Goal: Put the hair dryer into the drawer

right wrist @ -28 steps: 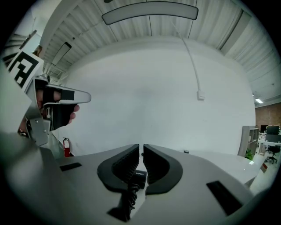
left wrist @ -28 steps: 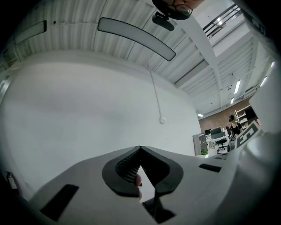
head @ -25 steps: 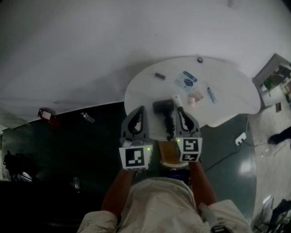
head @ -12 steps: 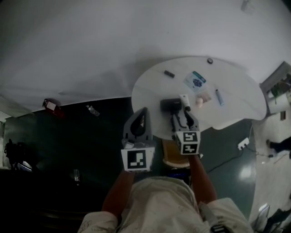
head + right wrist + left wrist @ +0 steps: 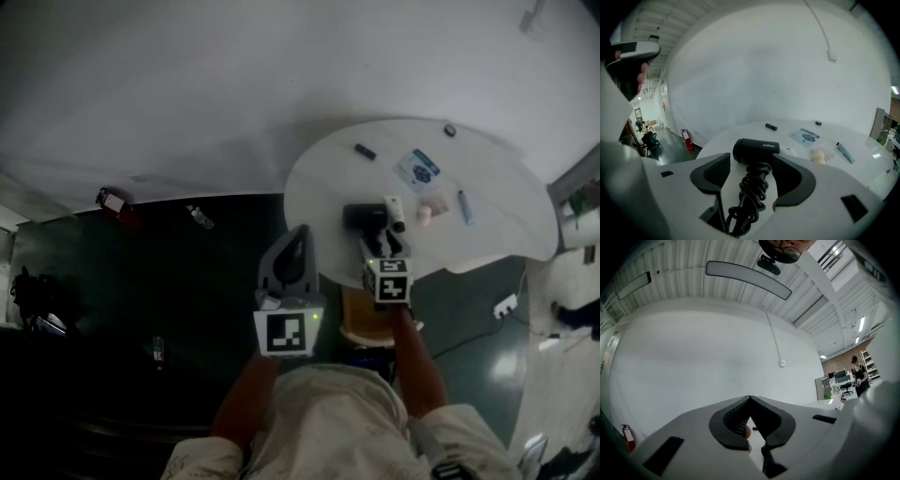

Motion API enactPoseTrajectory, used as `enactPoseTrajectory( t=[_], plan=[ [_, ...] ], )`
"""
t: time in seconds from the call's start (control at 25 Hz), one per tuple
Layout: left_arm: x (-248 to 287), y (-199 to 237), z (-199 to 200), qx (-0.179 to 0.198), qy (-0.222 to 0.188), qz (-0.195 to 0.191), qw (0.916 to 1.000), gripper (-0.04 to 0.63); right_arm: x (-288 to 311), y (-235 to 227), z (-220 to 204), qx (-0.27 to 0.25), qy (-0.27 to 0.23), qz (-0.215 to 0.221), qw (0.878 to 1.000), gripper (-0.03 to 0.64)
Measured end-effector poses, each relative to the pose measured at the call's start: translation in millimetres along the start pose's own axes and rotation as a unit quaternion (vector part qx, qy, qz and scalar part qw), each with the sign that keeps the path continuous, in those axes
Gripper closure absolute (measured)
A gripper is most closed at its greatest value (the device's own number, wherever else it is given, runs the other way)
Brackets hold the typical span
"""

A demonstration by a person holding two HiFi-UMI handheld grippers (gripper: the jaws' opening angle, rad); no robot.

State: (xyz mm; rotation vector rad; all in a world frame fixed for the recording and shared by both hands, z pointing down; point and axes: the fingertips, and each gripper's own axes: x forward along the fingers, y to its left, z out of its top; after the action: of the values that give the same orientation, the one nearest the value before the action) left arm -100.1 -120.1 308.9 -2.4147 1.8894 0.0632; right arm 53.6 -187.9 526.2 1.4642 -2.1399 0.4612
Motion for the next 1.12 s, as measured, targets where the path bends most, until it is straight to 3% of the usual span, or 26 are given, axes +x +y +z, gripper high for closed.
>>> enactPoseTrajectory(
  t=[0.56,0.92,1.12],
  plan=[
    [-7.8,23.6,-18.4,-0.004,0.02,0.029,0.9994,0.594,51.7,-17.2,-34.2,0.014,0.128,-0.008,0.992,0.334],
    [-5.2,29.8,-27.0,-0.014,0.034,0.032,0.9988,0.594,74.1,-11.4,-56.3,0.106,0.183,0.032,0.977,0.322],
    [-4.8,26.7,-31.2,-0.019,0.039,0.028,0.9987,0.594,77.3,-12.6,-58.2,0.123,0.192,0.013,0.974,0.322]
  ],
)
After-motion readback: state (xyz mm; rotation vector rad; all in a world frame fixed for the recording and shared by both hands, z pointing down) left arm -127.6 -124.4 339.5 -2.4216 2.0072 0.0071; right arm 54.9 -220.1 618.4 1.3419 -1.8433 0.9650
